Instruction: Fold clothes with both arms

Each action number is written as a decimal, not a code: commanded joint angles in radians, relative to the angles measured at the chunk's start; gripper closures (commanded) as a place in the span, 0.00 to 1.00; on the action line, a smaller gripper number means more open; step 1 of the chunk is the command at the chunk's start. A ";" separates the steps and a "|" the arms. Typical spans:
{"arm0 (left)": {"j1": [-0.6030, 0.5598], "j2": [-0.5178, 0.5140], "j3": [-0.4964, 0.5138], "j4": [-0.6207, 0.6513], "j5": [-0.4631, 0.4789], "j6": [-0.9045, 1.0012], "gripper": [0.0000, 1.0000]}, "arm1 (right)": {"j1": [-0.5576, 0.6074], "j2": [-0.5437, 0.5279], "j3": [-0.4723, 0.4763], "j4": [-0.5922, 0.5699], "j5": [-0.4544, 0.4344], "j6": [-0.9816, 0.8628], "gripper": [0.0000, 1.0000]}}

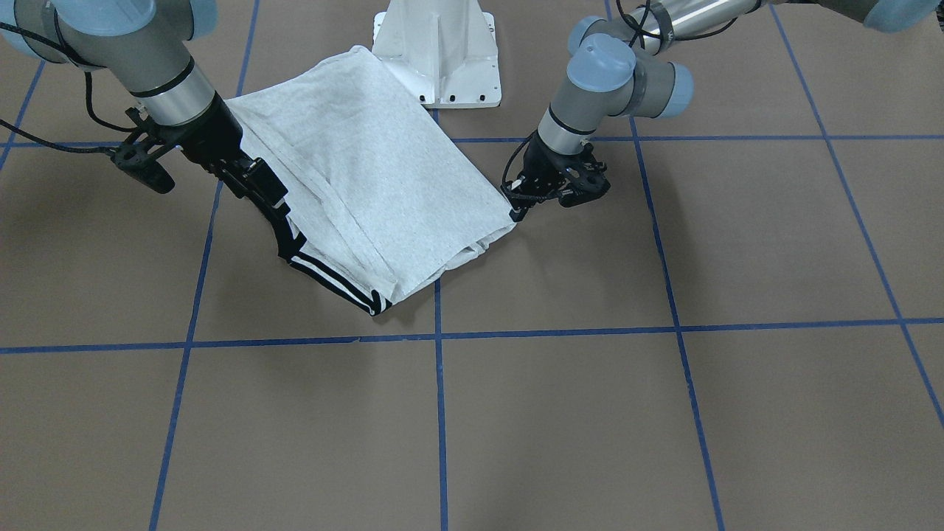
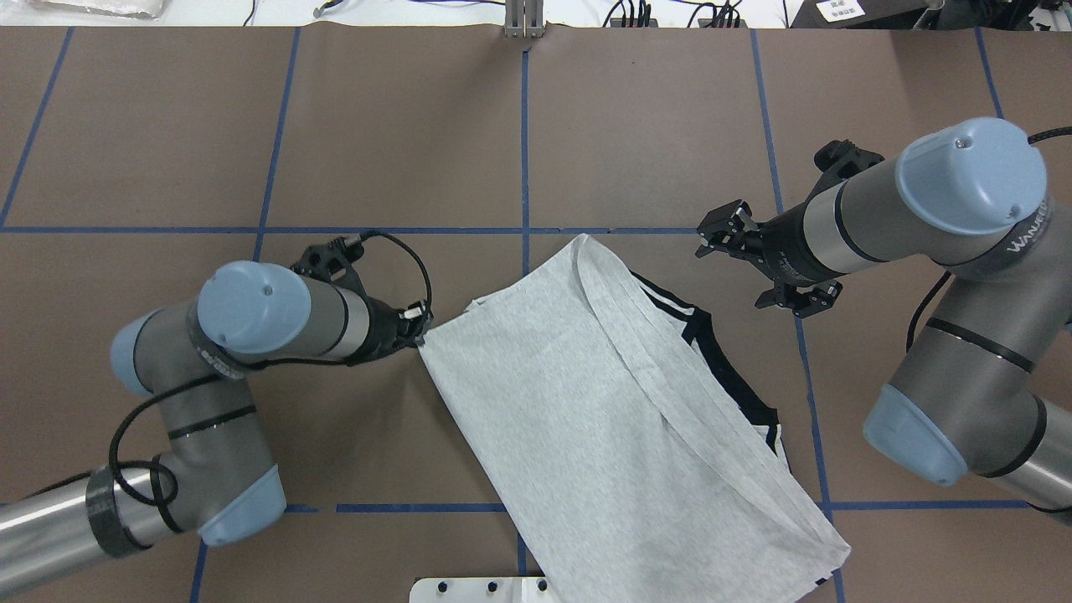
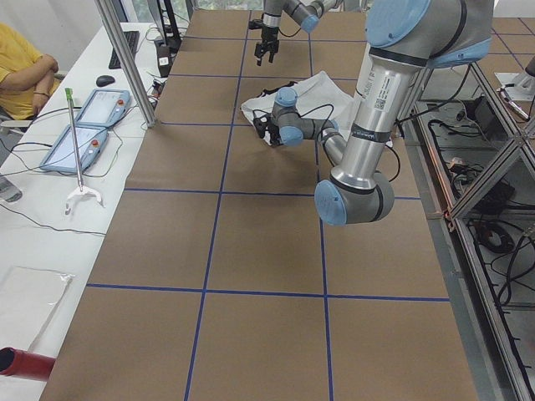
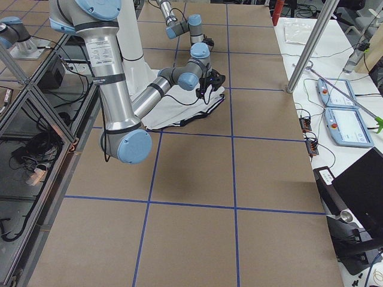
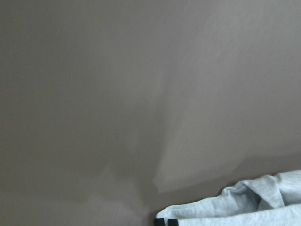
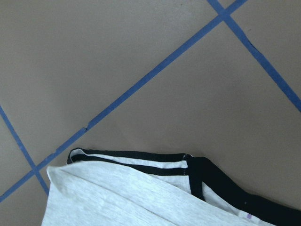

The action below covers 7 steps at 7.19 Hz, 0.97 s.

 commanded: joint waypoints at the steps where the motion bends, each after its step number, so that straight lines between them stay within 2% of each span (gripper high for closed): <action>1: -0.158 -0.125 0.164 -0.014 0.024 0.156 1.00 | 0.000 0.001 0.000 0.002 -0.001 0.001 0.00; 2: -0.207 -0.218 0.291 -0.079 0.024 0.157 1.00 | 0.000 0.001 0.003 0.002 -0.006 0.003 0.00; 5: -0.312 -0.452 0.734 -0.384 0.033 0.259 1.00 | -0.002 0.002 0.002 0.003 -0.035 0.000 0.00; 7: -0.317 -0.516 0.818 -0.408 0.045 0.262 1.00 | -0.009 0.010 0.002 0.008 -0.043 0.000 0.00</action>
